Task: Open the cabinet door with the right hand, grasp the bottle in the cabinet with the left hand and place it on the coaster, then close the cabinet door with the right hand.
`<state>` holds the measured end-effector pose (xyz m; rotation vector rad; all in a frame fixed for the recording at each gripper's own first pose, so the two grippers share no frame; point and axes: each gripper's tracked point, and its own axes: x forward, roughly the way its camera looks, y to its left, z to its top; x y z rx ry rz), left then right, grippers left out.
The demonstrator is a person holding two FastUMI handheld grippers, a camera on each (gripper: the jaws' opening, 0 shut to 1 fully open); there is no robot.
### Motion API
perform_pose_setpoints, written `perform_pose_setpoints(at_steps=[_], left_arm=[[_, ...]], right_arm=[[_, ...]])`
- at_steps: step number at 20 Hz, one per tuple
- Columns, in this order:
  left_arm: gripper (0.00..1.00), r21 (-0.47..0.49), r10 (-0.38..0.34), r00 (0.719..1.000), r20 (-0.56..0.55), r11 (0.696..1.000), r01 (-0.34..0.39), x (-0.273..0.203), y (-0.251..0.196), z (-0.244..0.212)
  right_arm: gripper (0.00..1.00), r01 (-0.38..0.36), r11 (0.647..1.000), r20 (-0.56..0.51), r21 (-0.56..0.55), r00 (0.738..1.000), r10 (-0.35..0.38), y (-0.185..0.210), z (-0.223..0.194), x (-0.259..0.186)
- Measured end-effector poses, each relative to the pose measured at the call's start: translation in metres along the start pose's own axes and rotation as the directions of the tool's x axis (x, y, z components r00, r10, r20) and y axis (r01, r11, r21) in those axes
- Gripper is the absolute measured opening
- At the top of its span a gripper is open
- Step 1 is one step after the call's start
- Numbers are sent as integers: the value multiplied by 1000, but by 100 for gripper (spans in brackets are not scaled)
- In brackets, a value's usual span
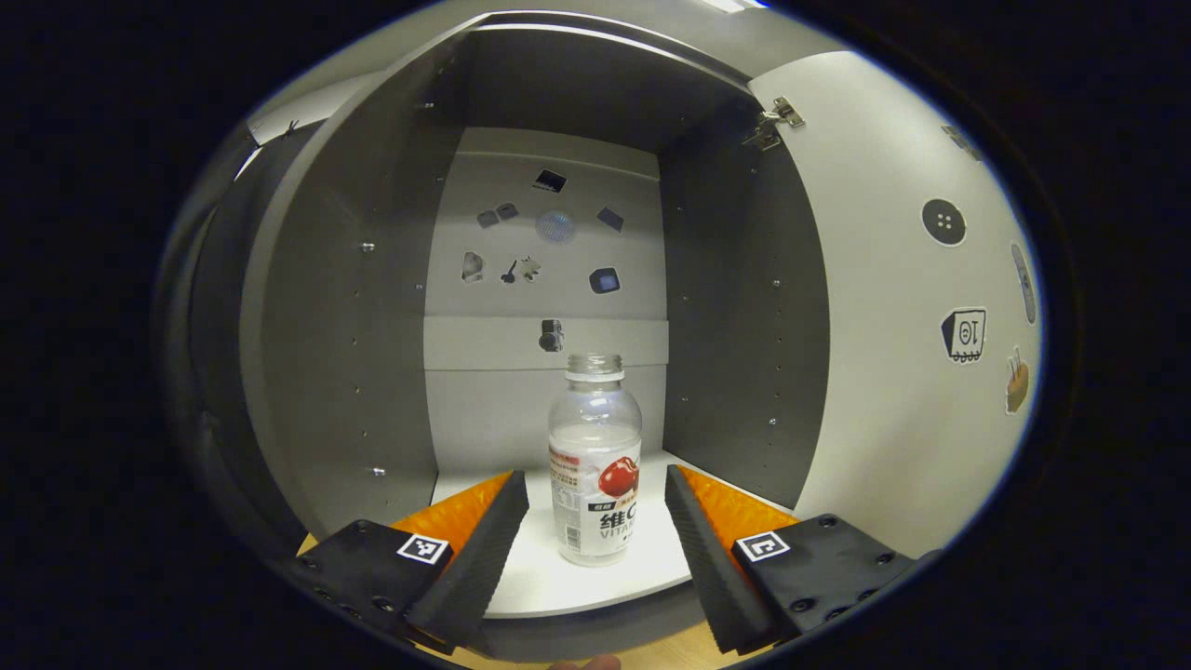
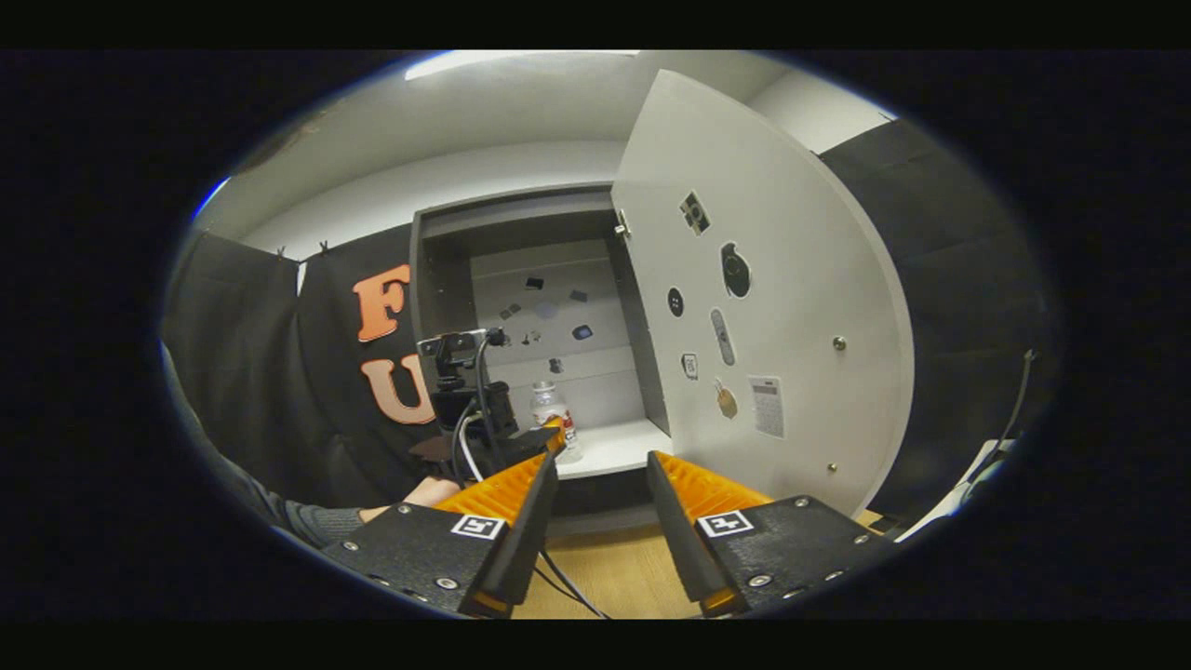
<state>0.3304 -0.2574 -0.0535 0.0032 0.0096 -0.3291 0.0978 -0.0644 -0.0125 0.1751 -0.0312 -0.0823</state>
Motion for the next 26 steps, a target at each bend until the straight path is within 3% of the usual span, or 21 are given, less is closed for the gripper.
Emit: perform_pose_setpoints(at_steps=[3, 10, 12, 13, 14, 19, 26], left_arm=[[96, 8, 2, 1000, 6, 1000, -2, 22, 2, -1], [99, 25, -2, 1000, -19, 1000, 3, 63, 2, -14], [96, 26, 0, 1000, -11, 1000, 0, 61, 2, -10], [90, 22, 2, 1000, -7, 1000, -1, 60, 3, -9], [84, 18, -1, 1000, -6, 1000, 1, 56, 2, -8], [85, 28, 9, 1000, 27, 1000, -9, 13, 2, 8], [84, 43, 59, 998, 32, 997, -60, -97, 8, -5]], right_arm=[[70, 9, 1000, -23, -8, 1000, -9, 3, -6, 9], [73, 17, 1000, -82, -16, 996, -18, 3, -20, 21], [73, 17, 1000, -92, -19, 996, -19, 2, -21, 20], [73, 14, 1000, -94, -22, 995, -16, 1, -21, 19], [73, 8, 1000, -95, -23, 995, -11, 1, -21, 16], [73, -24, 1000, -96, -2, 995, 23, -3, -21, -3], [73, -91, 996, -120, 11, 989, 91, -9, -25, -46]])
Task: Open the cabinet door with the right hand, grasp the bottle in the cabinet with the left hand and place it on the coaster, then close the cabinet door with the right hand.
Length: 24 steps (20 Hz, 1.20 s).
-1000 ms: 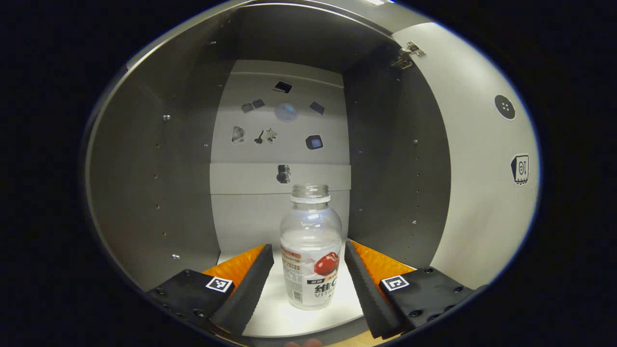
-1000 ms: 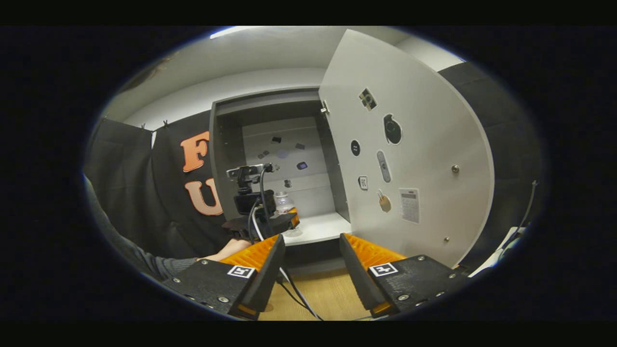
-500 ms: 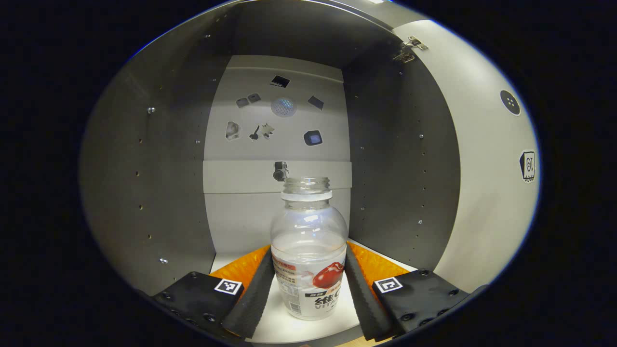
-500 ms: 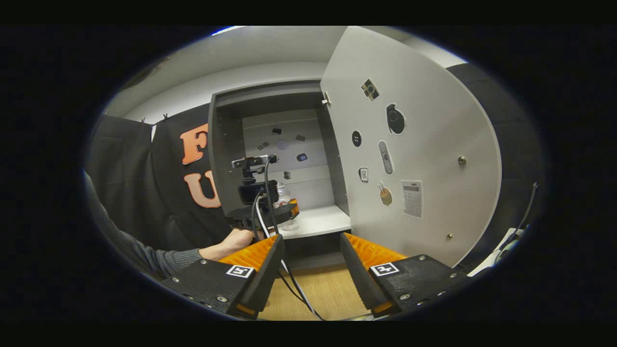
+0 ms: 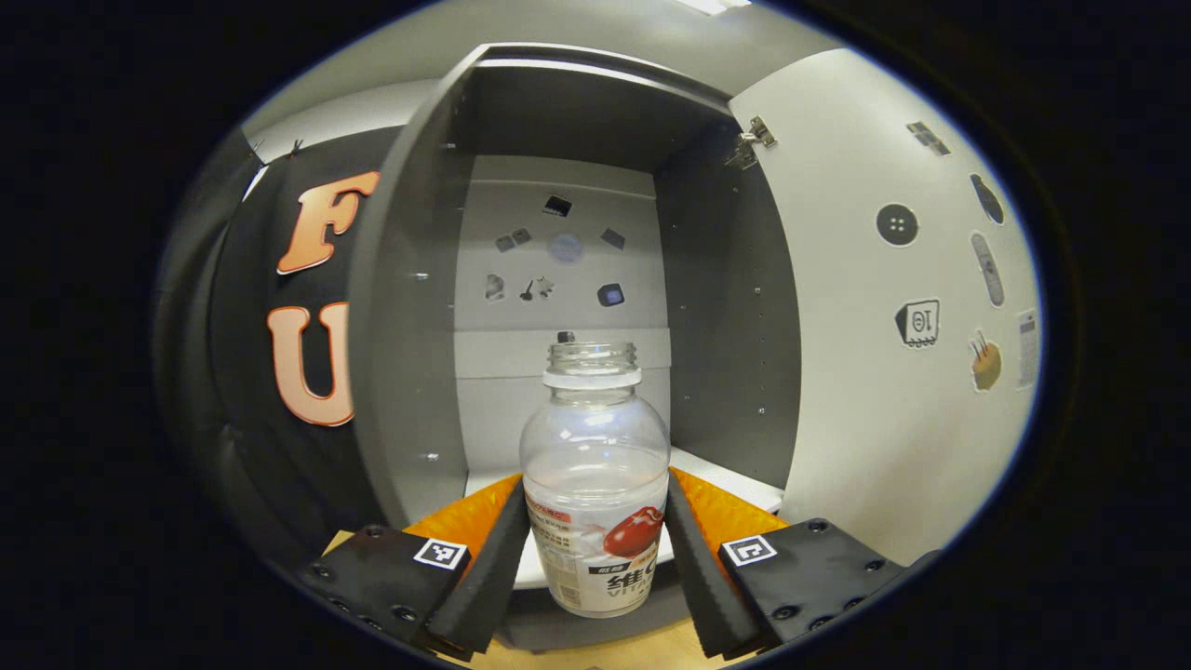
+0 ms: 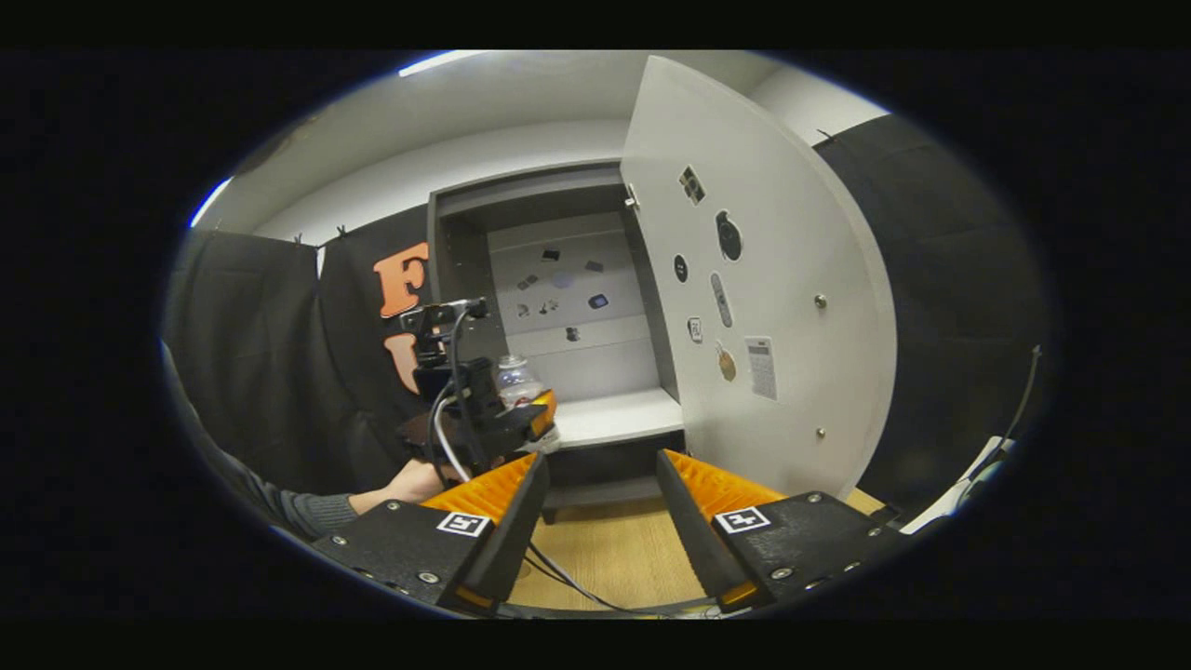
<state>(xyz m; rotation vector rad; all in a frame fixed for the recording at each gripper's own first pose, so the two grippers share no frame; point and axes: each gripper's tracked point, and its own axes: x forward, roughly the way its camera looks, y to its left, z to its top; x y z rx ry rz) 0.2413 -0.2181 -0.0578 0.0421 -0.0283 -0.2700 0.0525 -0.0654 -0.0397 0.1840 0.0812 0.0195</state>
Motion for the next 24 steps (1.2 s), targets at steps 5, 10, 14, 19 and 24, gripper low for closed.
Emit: perform_pose_setpoints(at_steps=[5, 10, 14, 19, 24], left_arm=[[84, 6, 90, 996, -25, 996, -90, -76, 27, -41], [84, 23, 180, 980, -81, 984, -179, -132, 57, -112], [85, -15, 225, 961, -161, 973, -231, -161, 75, -188], [85, 22, 253, 945, -209, 967, -254, -176, 90, -257], [85, -4, 263, 938, -228, 963, -271, -187, 94, -290]], right_arm=[[73, -41, 999, -42, 22, 998, 42, -3, -19, -21], [73, -68, 997, -80, 38, 994, 71, -4, -38, -28], [74, -75, 997, -120, 25, 990, 77, -7, -54, -22], [76, -109, 994, -183, 23, 977, 112, 0, -83, -6], [76, -134, 991, -276, 17, 952, 134, 8, -118, 8]])
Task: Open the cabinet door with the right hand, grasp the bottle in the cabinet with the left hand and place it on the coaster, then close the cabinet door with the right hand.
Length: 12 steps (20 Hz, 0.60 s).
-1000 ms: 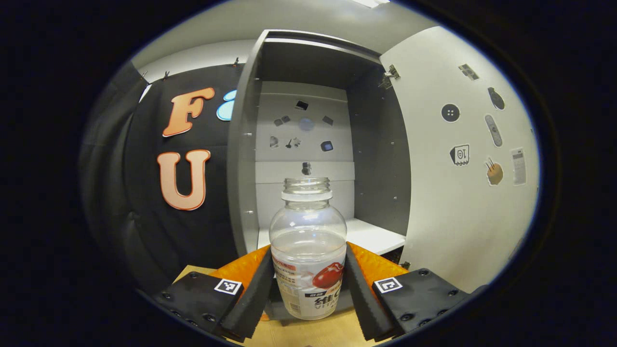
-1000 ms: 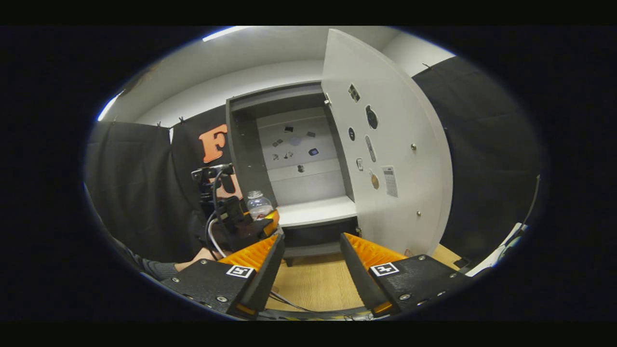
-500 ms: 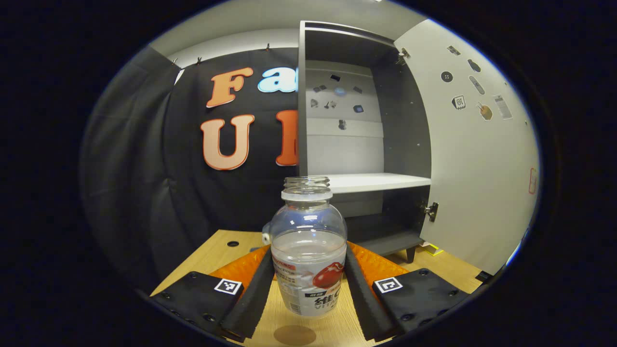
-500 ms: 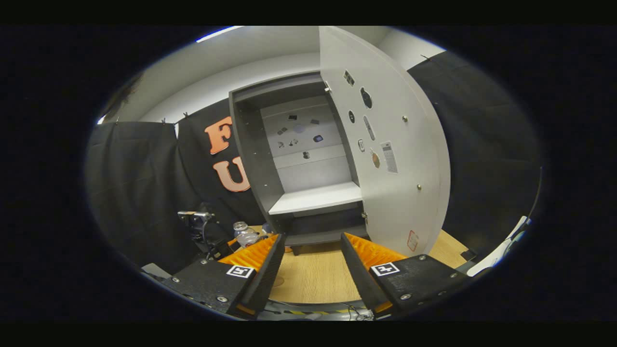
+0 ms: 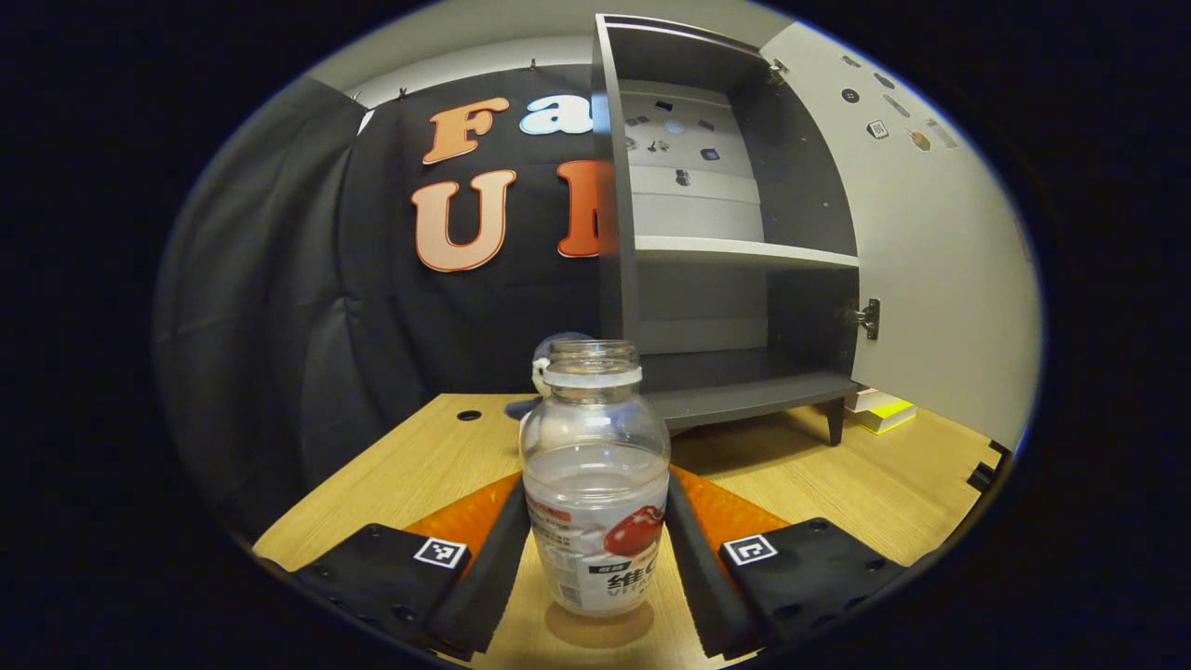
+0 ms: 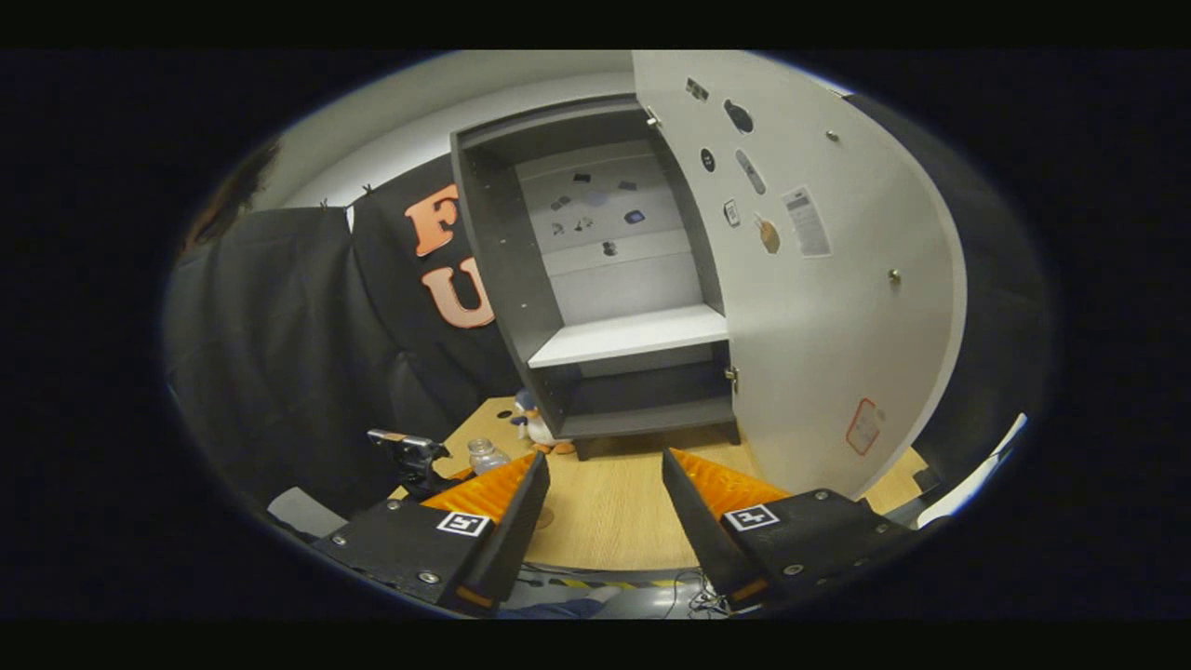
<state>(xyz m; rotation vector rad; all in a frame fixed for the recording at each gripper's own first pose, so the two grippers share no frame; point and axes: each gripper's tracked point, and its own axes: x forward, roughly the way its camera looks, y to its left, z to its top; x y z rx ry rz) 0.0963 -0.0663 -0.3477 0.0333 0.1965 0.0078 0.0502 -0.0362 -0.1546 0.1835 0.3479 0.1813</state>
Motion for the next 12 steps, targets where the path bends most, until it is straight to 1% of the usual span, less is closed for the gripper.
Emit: perform_pose_setpoints(at_steps=[4, 6, 7, 8, 9, 10, 12], left_arm=[[85, 7, 18, 999, -31, 1000, -17, -1, 3, -24], [85, 20, 17, 999, -35, 1000, -16, 0, 3, -31], [85, 37, 30, 999, -36, 999, -29, -1, 5, -35], [87, 45, 24, 999, -41, 999, -23, 0, 6, -40], [85, 48, 28, 998, -52, 999, -26, -1, 6, -45], [85, 53, 19, 1000, -15, 998, -18, -2, 5, -39], [85, 68, 15, 1000, -10, 998, -14, -8, 3, -43]], right_arm=[[76, -18, 1000, -23, -23, 1000, 18, 8, -11, 4], [76, -16, 999, -39, -33, 999, 14, 7, -16, 7], [76, -18, 999, -44, -34, 999, 16, 8, -18, 7], [77, -20, 999, -48, -30, 999, 18, 8, -20, 7], [76, -21, 999, -51, -26, 999, 19, 7, -21, 6], [76, -21, 1000, -55, -21, 998, 20, 7, -23, 6], [76, -21, 1000, -65, -17, 998, 20, 6, -27, 4]])
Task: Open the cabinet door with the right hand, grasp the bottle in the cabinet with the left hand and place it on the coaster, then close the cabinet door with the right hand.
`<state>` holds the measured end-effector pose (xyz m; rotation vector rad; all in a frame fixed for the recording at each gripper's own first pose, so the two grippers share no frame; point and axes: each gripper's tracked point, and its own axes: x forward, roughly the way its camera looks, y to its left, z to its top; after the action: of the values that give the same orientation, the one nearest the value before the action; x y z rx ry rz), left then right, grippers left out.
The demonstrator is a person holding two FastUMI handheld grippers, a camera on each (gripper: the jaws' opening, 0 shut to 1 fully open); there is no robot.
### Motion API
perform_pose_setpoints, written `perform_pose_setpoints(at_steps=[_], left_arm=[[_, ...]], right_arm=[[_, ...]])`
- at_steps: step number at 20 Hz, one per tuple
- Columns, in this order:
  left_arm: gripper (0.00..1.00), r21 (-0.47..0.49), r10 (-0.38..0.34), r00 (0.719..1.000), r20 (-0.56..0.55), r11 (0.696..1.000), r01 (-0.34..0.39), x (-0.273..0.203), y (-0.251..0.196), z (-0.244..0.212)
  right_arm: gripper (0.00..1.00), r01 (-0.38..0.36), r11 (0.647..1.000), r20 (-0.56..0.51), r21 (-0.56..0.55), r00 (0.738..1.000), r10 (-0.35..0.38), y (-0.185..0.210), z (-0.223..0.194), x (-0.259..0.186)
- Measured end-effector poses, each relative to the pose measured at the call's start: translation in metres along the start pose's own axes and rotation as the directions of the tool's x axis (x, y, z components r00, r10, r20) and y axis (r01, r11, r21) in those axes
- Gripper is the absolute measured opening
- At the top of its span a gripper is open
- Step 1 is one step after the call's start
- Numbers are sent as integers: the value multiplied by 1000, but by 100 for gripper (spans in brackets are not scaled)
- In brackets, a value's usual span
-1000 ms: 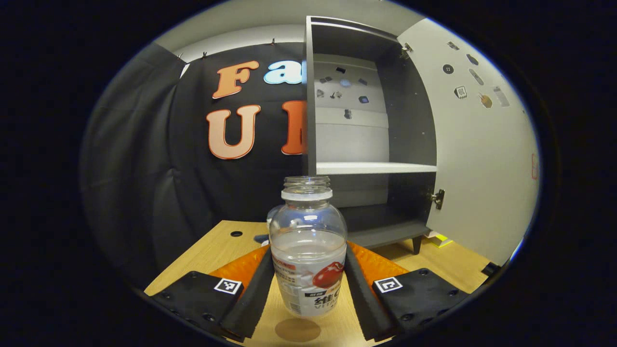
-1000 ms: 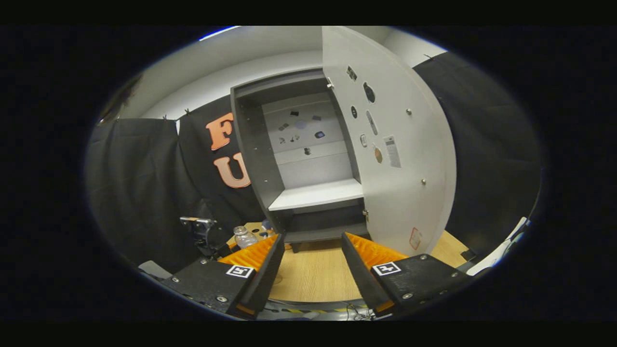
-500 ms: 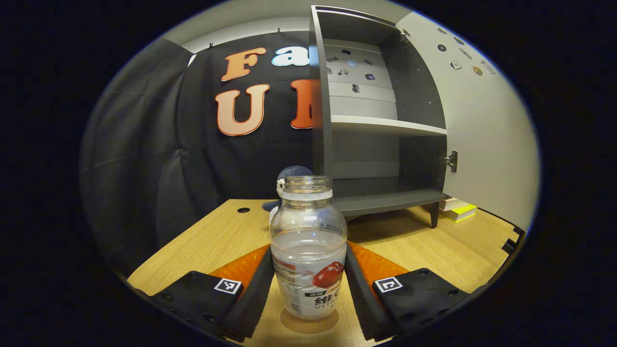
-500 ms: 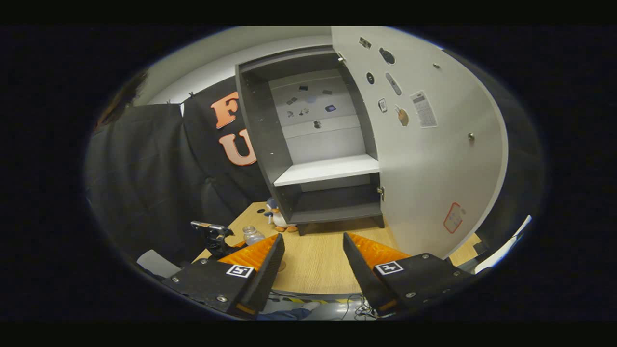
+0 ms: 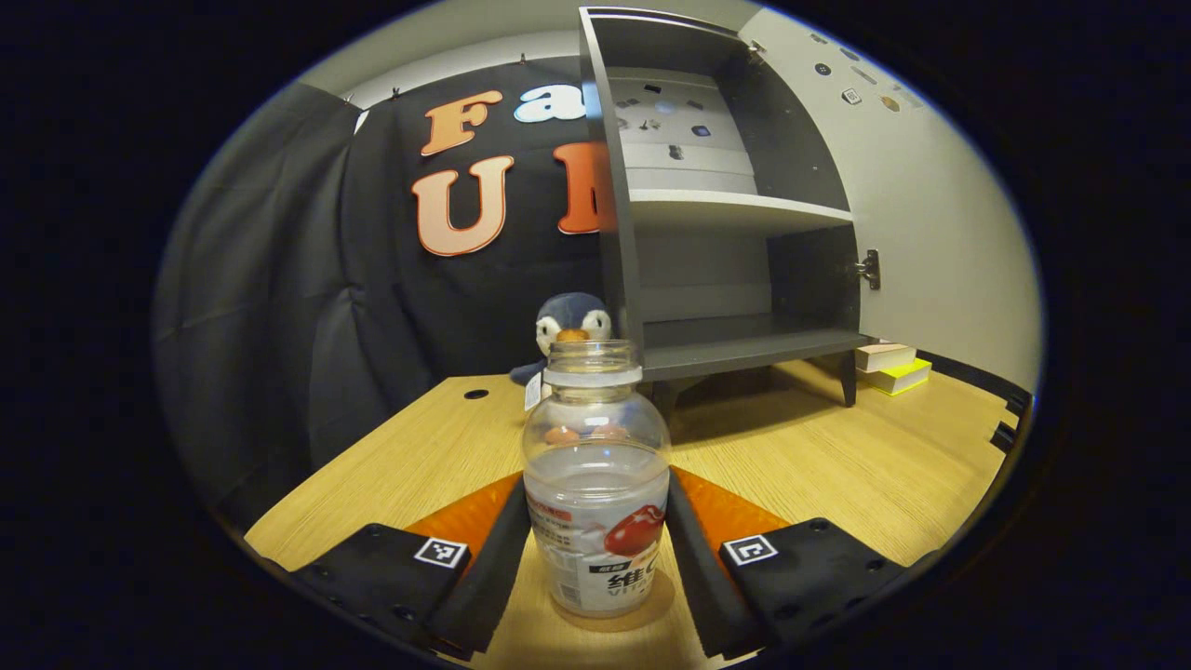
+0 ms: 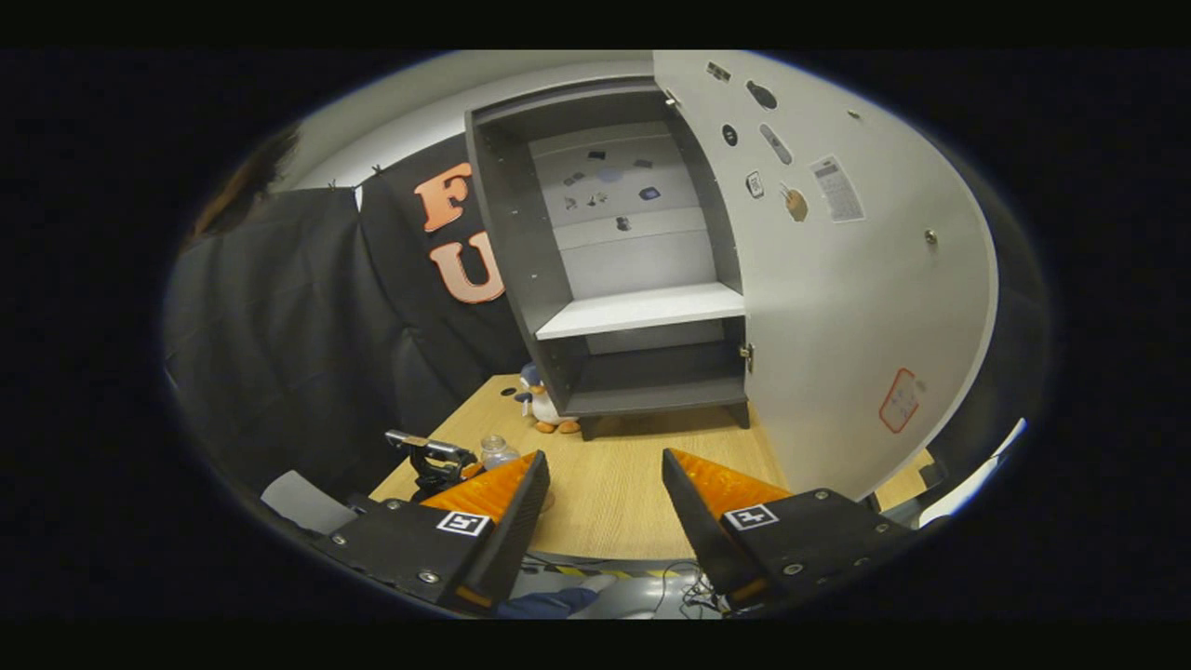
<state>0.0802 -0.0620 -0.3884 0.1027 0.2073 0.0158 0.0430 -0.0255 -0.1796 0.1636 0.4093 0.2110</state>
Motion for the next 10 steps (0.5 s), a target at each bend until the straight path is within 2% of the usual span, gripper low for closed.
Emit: perform_pose_setpoints(at_steps=[5, 10], left_arm=[[86, -48, 35, 999, -28, 998, -36, -8, 8, -7], [87, -80, 27, 998, -55, 996, -32, -13, 9, -11]], right_arm=[[77, -6, 1000, -15, 0, 1000, 6, 3, -6, -3], [76, -8, 1000, -20, 2, 1000, 8, 6, -12, -9]])
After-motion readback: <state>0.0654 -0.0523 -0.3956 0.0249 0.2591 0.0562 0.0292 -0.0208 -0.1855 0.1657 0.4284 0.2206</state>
